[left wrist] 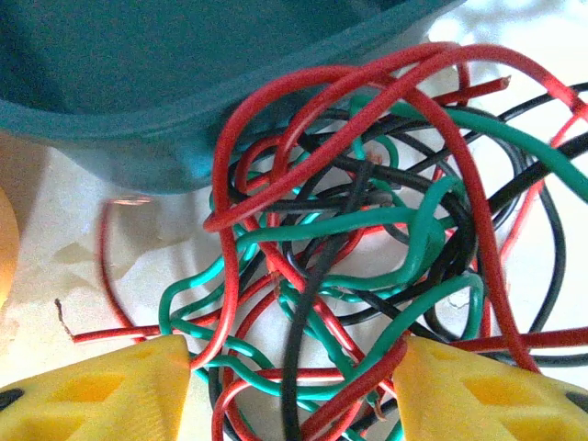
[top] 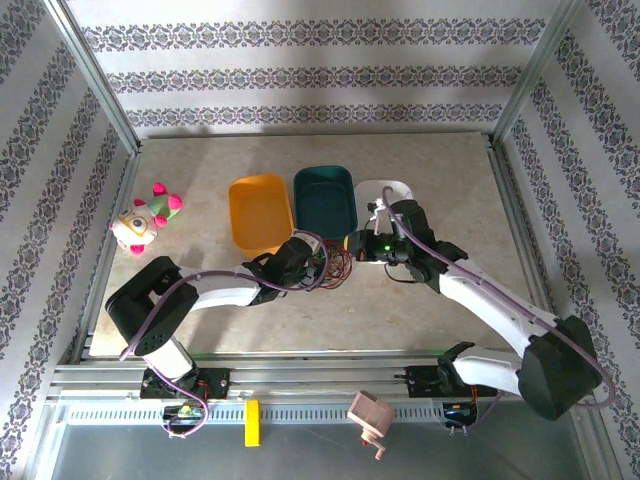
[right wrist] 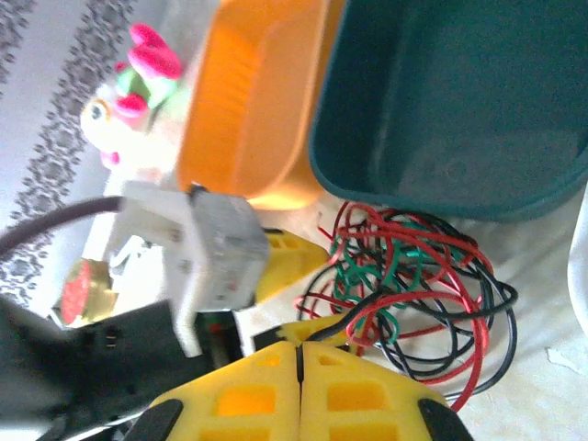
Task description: Untangle the cables
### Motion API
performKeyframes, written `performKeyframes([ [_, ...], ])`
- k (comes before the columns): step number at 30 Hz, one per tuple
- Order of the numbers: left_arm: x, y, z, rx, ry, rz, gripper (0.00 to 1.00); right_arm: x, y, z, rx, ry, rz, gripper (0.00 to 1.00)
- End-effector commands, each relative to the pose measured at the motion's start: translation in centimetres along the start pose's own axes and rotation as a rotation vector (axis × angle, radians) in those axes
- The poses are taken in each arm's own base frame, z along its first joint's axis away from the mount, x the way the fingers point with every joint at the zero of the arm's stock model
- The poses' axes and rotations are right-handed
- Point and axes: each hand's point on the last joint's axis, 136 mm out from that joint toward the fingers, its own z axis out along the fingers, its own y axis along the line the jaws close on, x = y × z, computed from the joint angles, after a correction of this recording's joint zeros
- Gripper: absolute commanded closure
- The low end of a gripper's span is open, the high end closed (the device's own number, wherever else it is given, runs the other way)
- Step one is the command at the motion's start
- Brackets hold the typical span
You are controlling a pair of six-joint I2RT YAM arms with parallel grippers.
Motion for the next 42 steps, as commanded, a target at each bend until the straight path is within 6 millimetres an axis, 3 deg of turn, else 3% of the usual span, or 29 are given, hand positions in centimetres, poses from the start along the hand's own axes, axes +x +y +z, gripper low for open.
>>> performKeyframes([
  [1, 3.3, 1.7, 0.7, -0.066, 0.113, 0.02, 0.42, -2.7, 2.7, -2.3, -0.097, -0.1, -0.029, 1.0],
  [15, 7.1, 2.5, 1.4, -0.085, 0.224, 0.042, 0.43, -12.1, 5.0, -14.9, -0.024, -0.587, -0.128, 1.0],
  [19, 7.6, 2.6, 1.5, -0.083, 0.237, 0.041, 0.43, -14.1, 4.1, -17.8, 0.069, -0.72, -0.146, 1.0],
  [22, 7.7, 2.6, 1.5, -0.084, 0.238, 0.042, 0.43, -15.4, 2.2, -19.2, 0.168, -0.796, -0.121, 1.0],
  [28, 7.5, 2.7, 1.0, -0.085, 0.23, 0.041, 0.43, -17.3, -1.8, -20.2, 0.297, -0.895, -0.057, 1.0],
  [34, 8.0, 3.1, 0.7, -0.103, 0.234, 0.031, 0.43, -19.0, -3.1, -21.1, 0.406, -0.937, -0.087, 1.0],
  [38, 7.8, 3.1, 0.7, -0.1, 0.23, 0.03, 0.42, -19.0, -4.1, -19.0, 0.408, -0.873, -0.088, 1.0],
  [42, 7.4, 2.9, 0.6, -0.093, 0.224, 0.033, 0.42, -17.7, -7.5, -16.0, 0.457, -0.791, -0.039, 1.0],
])
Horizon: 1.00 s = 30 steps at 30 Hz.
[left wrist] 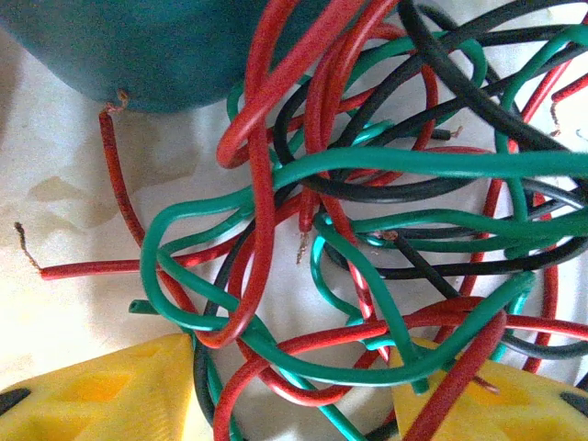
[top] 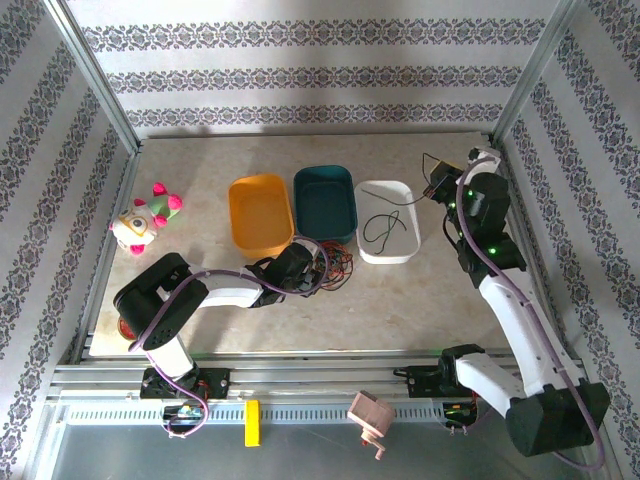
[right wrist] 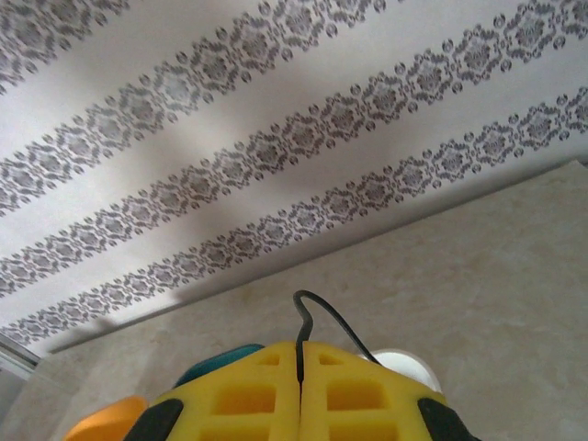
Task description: Untangle the cables
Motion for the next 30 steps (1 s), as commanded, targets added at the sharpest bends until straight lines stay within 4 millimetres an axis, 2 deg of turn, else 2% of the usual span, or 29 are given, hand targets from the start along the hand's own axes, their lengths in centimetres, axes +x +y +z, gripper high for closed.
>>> performKeyframes([
  [1, 4.6, 2.0, -0.1, -0.071, 0.158, 0.024, 0.41, 1.9, -1.6, 1.3, 0.05, 0.029, -0.009, 1.0],
  [9, 4.3, 1.8, -0.1, -0.062, 0.152, 0.026, 0.4, 11.7, -3.9, 3.6, 0.157, 0.27, -0.071, 1.0],
  [13, 4.2, 1.7, -0.1, -0.057, 0.151, 0.027, 0.39, 16.8, -4.0, 4.2, 0.154, 0.443, -0.077, 1.0],
  [16, 4.3, 1.6, -0.1, -0.055, 0.155, 0.03, 0.39, 19.9, -4.6, 4.5, 0.167, 0.559, -0.043, 1.0],
  [21, 4.1, 1.5, -0.2, -0.048, 0.157, 0.035, 0.39, 23.3, -5.4, 5.6, 0.189, 0.684, -0.009, 1.0],
  [25, 4.0, 1.4, -0.3, -0.043, 0.156, 0.036, 0.39, 25.0, -5.7, 6.9, 0.206, 0.77, 0.003, 1.0],
  [30, 3.7, 1.3, -0.4, -0.038, 0.148, 0.037, 0.39, 24.7, -5.8, 8.3, 0.225, 0.768, -0.01, 0.99],
])
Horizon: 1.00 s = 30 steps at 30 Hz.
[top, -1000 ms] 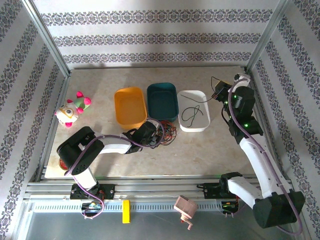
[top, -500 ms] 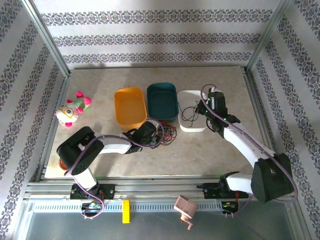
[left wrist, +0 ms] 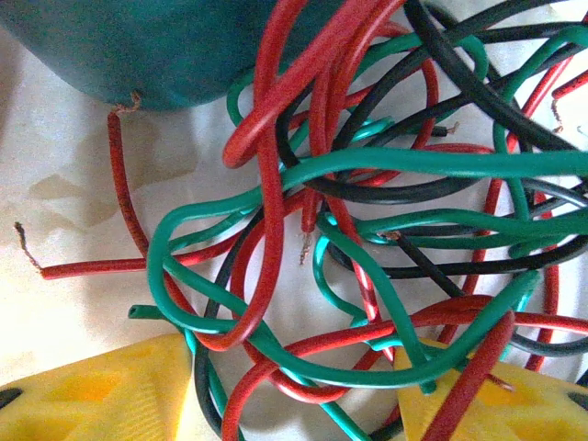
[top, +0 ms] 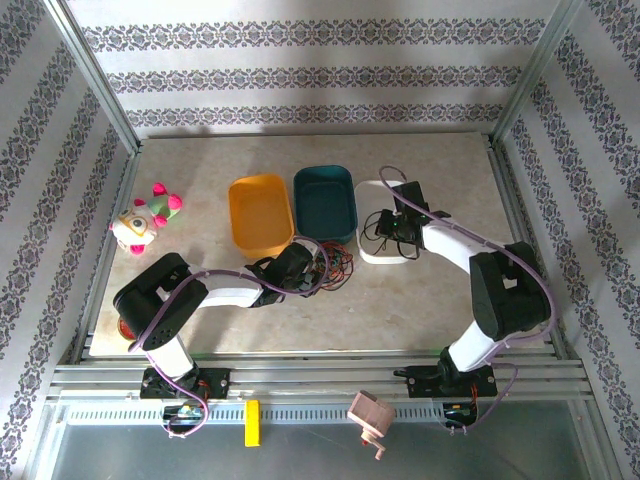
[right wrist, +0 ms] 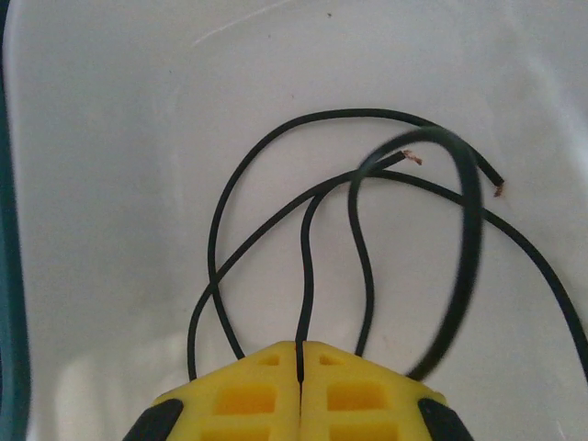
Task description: Untangle the cables
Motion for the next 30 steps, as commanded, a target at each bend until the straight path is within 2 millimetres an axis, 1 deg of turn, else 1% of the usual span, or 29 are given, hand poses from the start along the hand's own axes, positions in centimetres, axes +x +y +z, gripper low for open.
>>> performKeyframes([
  [1, 3.6, 1.2, -0.4, -0.036, 0.141, 0.034, 0.39, -1.5, 0.1, -0.4, 0.003, -0.015, 0.01, 0.98],
  [4, 3.5, 1.2, -0.5, -0.033, 0.131, 0.032, 0.39, -3.0, -0.1, -1.5, 0.025, -0.064, -0.001, 0.93],
  [5, 3.4, 1.2, -0.6, -0.032, 0.126, 0.03, 0.39, -3.4, -0.2, -1.9, 0.029, -0.082, -0.005, 0.89],
  [7, 3.3, 1.2, -0.7, -0.028, 0.114, 0.03, 0.39, -4.3, -0.4, -3.2, 0.039, -0.127, -0.012, 0.67],
  [9, 3.1, 1.1, -0.9, -0.024, 0.104, 0.028, 0.39, -5.0, -0.7, -4.5, 0.053, -0.17, -0.011, 0.59],
  [11, 3.1, 1.1, -1.0, -0.021, 0.099, 0.028, 0.39, -5.3, -1.1, -5.9, 0.057, -0.209, -0.009, 0.55],
  [14, 3.0, 1.1, -1.1, -0.016, 0.091, 0.025, 0.39, -5.6, -1.0, -8.2, 0.033, -0.273, -0.016, 0.53],
  [16, 3.0, 1.0, -1.2, -0.01, 0.087, 0.025, 0.39, -5.0, -0.2, -9.5, -0.021, -0.291, -0.025, 0.53],
  [17, 2.9, 1.0, -1.2, -0.009, 0.085, 0.027, 0.39, -4.6, 0.4, -9.9, -0.06, -0.29, -0.038, 0.53],
  [18, 3.0, 0.9, -1.2, -0.005, 0.084, 0.029, 0.39, -3.8, 1.4, -10.4, -0.109, -0.282, -0.062, 0.53],
  [20, 2.9, 0.8, -1.2, -0.002, 0.083, 0.032, 0.39, -1.6, 3.6, -11.1, -0.219, -0.239, -0.124, 0.53],
  [22, 2.8, 0.8, -1.1, -0.002, 0.08, 0.035, 0.39, 1.8, 6.4, -11.3, -0.342, -0.155, -0.206, 0.53],
  [25, 2.8, 0.8, -1.0, -0.004, 0.082, 0.034, 0.39, 7.3, 9.0, -10.7, -0.462, -0.001, -0.289, 0.54],
  [27, 2.8, 0.7, -0.8, -0.001, 0.086, 0.033, 0.39, 9.9, 9.6, -9.8, -0.489, 0.082, -0.296, 0.56],
  [28, 2.8, 0.7, -0.7, 0.001, 0.089, 0.032, 0.39, 10.8, 9.7, -9.3, -0.494, 0.116, -0.283, 0.57],
  [30, 2.8, 0.6, -0.6, 0.002, 0.093, 0.033, 0.39, 11.8, 9.6, -8.5, -0.49, 0.147, -0.256, 0.58],
])
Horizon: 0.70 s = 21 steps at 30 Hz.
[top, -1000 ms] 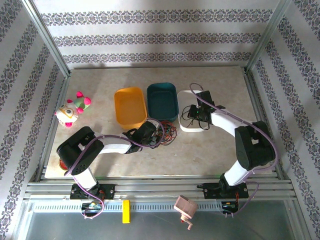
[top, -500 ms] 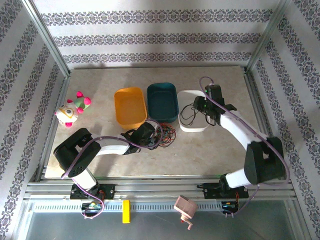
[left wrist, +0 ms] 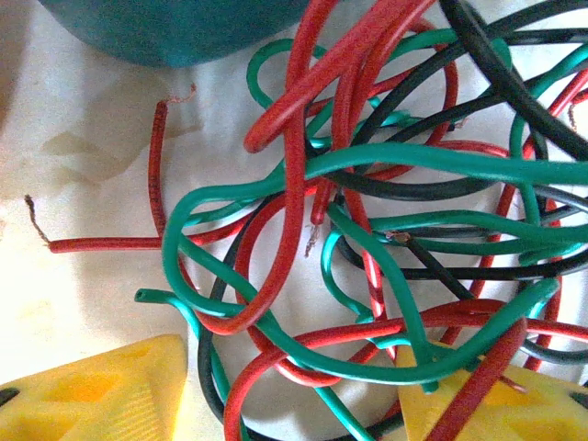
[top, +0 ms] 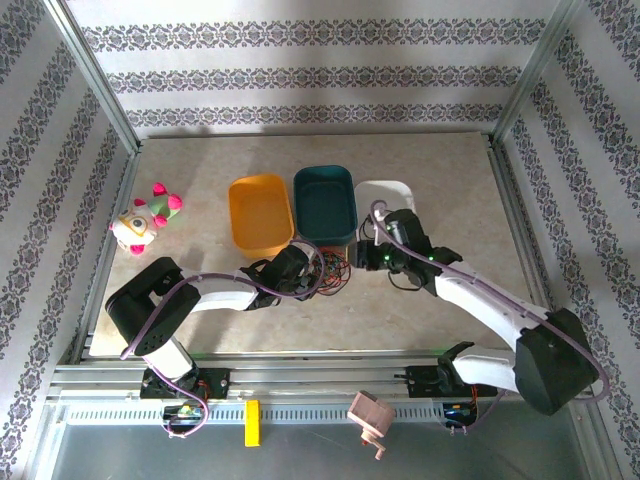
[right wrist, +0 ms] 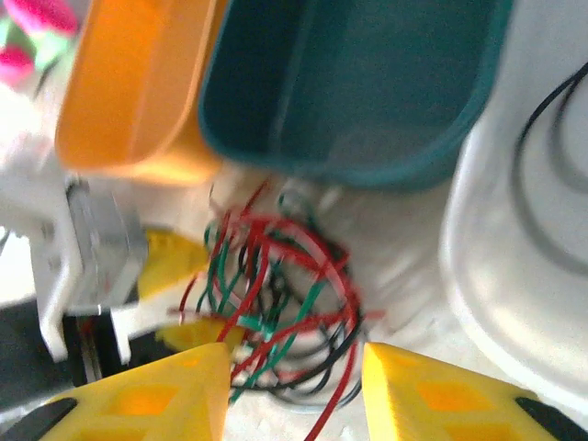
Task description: Untangle the cables
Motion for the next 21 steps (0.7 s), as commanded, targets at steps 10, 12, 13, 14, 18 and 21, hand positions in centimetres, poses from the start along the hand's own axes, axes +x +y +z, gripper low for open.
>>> performKeyframes([
  [10, 1.9, 0.4, 0.6, -0.008, 0.081, 0.03, 0.39, 1.1, -0.4, 2.9, -0.031, 0.036, 0.086, 0.57],
  [12, 2.0, 0.4, 0.6, -0.008, 0.082, 0.026, 0.39, 1.0, -0.4, 3.3, -0.035, 0.043, 0.092, 0.57],
  [13, 2.0, 0.4, 0.6, -0.007, 0.081, 0.024, 0.39, 0.9, -0.4, 3.4, -0.033, 0.047, 0.096, 0.57],
  [14, 2.0, 0.4, 0.6, -0.006, 0.08, 0.023, 0.39, 0.9, -0.5, 3.7, -0.03, 0.05, 0.101, 0.57],
  [18, 2.1, 0.4, 0.5, -0.007, 0.078, 0.022, 0.39, 0.9, -0.7, 4.3, -0.025, 0.058, 0.117, 0.59],
  [21, 2.1, 0.4, 0.5, -0.006, 0.077, 0.023, 0.39, 1.2, -1.0, 4.8, -0.021, 0.072, 0.135, 0.61],
])
